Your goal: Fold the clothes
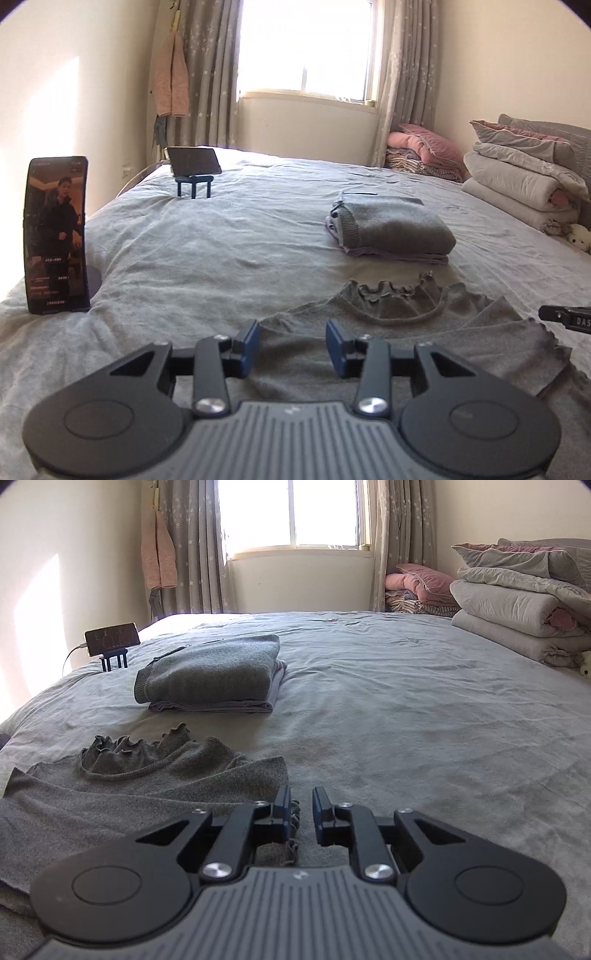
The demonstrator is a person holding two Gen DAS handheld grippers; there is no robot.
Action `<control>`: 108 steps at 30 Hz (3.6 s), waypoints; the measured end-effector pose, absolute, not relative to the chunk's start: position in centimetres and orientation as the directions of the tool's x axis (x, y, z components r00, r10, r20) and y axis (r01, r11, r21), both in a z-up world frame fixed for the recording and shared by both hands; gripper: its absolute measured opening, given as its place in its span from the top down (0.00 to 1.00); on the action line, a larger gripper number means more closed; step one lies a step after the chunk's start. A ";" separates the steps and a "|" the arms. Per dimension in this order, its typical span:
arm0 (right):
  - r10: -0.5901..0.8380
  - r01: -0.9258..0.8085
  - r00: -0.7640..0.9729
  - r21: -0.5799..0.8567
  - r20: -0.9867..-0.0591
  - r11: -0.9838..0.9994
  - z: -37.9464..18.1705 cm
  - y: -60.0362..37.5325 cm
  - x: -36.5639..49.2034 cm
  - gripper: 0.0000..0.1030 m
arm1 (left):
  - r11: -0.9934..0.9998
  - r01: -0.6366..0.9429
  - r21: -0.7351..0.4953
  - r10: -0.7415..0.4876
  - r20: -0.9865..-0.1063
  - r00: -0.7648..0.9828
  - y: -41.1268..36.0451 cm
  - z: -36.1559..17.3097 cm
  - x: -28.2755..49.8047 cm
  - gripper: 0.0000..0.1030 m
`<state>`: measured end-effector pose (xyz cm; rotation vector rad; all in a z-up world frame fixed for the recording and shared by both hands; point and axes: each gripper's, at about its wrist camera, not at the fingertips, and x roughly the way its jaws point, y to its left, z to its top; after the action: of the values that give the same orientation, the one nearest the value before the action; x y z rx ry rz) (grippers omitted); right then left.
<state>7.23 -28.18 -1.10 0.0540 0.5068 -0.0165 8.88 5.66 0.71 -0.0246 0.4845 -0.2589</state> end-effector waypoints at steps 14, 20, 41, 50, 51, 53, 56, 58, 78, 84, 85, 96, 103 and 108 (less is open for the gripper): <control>0.023 0.010 0.833 0.056 -0.552 0.998 -2.2 -26.5 6.3 0.71 | 0.898 0.425 -0.117 -0.408 -0.584 0.702 -0.7 -4.0 10.1 0.00; 0.003 0.035 0.824 0.056 -0.567 0.998 -2.4 -26.6 6.1 0.60 | 0.901 0.428 -0.064 -0.379 -0.598 0.707 -1.3 -4.1 9.9 0.00; -0.059 0.121 0.811 0.068 -0.582 0.990 -2.5 -27.2 5.8 0.47 | 0.903 0.428 -0.034 -0.359 -0.608 0.708 -1.8 -4.1 9.9 0.00; -0.060 0.115 0.809 0.057 -0.585 0.992 -2.7 -27.0 5.9 0.45 | 0.903 0.428 -0.034 -0.359 -0.608 0.708 -1.8 -4.1 9.9 0.00; -0.060 0.114 0.809 0.056 -0.585 0.992 -2.7 -27.0 5.9 0.45 | 0.903 0.428 -0.034 -0.359 -0.608 0.708 -1.8 -4.1 9.9 0.00; -0.059 0.113 0.809 0.055 -0.585 0.992 -2.8 -27.0 5.9 0.45 | 0.903 0.428 -0.034 -0.359 -0.608 0.708 -1.8 -4.1 9.9 0.00; -0.059 0.112 0.809 0.056 -0.585 0.992 -2.8 -27.1 5.9 0.45 | 0.903 0.428 -0.034 -0.359 -0.608 0.708 -1.8 -4.1 9.9 0.00; -0.058 0.112 0.808 0.056 -0.586 0.992 -2.8 -27.1 5.8 0.45 | 0.903 0.429 -0.034 -0.359 -0.608 0.708 -1.8 -4.2 9.9 0.00; -0.024 0.109 0.820 0.115 -0.573 0.987 -1.1 -28.1 5.2 0.35 | 0.903 0.428 -0.034 -0.359 -0.608 0.708 -1.8 -4.2 9.9 0.00; 0.019 0.108 0.828 0.191 -0.561 0.976 0.4 -29.2 4.6 0.30 | 0.903 0.428 -0.034 -0.359 -0.608 0.708 -1.8 -4.2 9.9 0.00; 0.030 0.106 0.828 0.209 -0.560 0.972 0.6 -29.4 4.5 0.30 | 0.903 0.428 -0.034 -0.359 -0.608 0.708 -1.8 -4.2 9.9 0.00; 0.139 0.085 0.799 0.338 -0.585 0.937 2.1 -30.6 1.3 0.25 | 0.903 0.428 -0.024 -0.353 -0.609 0.711 -1.9 -4.2 9.9 0.00; 0.145 0.087 0.769 0.326 -0.622 0.941 1.2 -31.2 -2.3 0.24 | 0.902 0.431 -0.027 -0.356 -0.611 0.707 -1.7 -3.8 9.2 0.00; 0.149 0.087 0.747 0.318 -0.648 0.944 0.6 -31.7 -4.8 0.24 | 0.900 0.436 -0.005 -0.345 -0.620 0.705 -1.1 -2.8 5.9 0.00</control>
<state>-4.76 -31.67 0.64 0.3421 0.7307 0.0345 5.85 -1.09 -2.77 0.1459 0.6584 -0.4361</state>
